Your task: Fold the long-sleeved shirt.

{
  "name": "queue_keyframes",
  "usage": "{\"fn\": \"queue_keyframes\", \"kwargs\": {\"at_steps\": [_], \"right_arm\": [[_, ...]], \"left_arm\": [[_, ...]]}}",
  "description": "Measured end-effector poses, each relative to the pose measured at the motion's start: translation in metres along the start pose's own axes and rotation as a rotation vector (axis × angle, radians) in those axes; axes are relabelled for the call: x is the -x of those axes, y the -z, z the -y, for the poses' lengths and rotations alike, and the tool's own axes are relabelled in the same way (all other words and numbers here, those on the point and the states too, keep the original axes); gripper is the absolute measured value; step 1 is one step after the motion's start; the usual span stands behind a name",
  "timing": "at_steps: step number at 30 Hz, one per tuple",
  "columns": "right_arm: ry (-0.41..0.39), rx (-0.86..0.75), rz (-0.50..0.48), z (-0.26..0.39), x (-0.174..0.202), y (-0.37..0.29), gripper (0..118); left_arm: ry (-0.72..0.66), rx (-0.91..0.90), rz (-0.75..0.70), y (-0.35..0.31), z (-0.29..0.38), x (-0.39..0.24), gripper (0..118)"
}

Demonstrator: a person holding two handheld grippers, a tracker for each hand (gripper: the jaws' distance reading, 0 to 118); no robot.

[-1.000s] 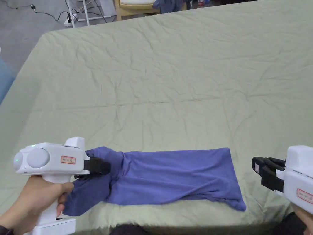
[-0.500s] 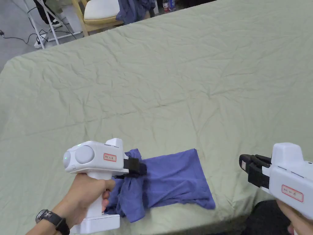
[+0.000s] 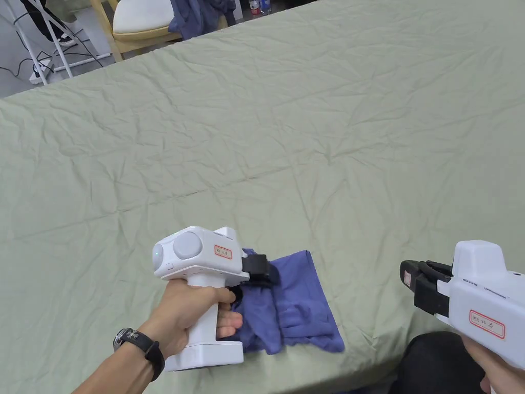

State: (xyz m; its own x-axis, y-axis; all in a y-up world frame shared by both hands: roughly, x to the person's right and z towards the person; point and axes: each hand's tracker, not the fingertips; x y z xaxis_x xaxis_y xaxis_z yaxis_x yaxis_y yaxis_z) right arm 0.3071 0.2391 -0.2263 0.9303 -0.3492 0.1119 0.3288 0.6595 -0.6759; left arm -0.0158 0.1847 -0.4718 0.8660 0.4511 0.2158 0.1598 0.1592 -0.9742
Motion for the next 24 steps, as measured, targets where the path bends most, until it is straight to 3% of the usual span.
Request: {"fn": "queue_keyframes", "kwargs": {"at_steps": [1,2,4,12,19,23,24], "right_arm": [[0.002,0.002,0.002,0.000,-0.001,0.000,0],[0.003,0.002,0.002,-0.001,-0.001,0.001,0],[0.005,0.001,0.002,-0.001,-0.001,0.000,0],[-0.009,-0.008,-0.001,-0.003,0.006,-0.005,0],[-0.018,-0.014,-0.009,-0.003,0.016,-0.008,0],[-0.036,-0.013,-0.016,-0.003,0.026,-0.009,0],[-0.041,-0.014,-0.016,-0.003,0.029,-0.010,0]], "left_arm": [[0.042,0.005,0.016,0.001,0.001,-0.007,77],[0.099,0.019,0.008,0.002,0.003,-0.020,88],[0.164,0.038,-0.037,0.008,0.006,-0.038,97],[0.135,-0.017,0.045,0.005,0.019,-0.064,98],[0.103,-0.157,0.345,-0.063,0.038,-0.065,91],[0.205,-0.345,0.271,-0.109,0.059,-0.059,80],[0.227,-0.386,0.228,-0.117,0.065,-0.055,72]]}}
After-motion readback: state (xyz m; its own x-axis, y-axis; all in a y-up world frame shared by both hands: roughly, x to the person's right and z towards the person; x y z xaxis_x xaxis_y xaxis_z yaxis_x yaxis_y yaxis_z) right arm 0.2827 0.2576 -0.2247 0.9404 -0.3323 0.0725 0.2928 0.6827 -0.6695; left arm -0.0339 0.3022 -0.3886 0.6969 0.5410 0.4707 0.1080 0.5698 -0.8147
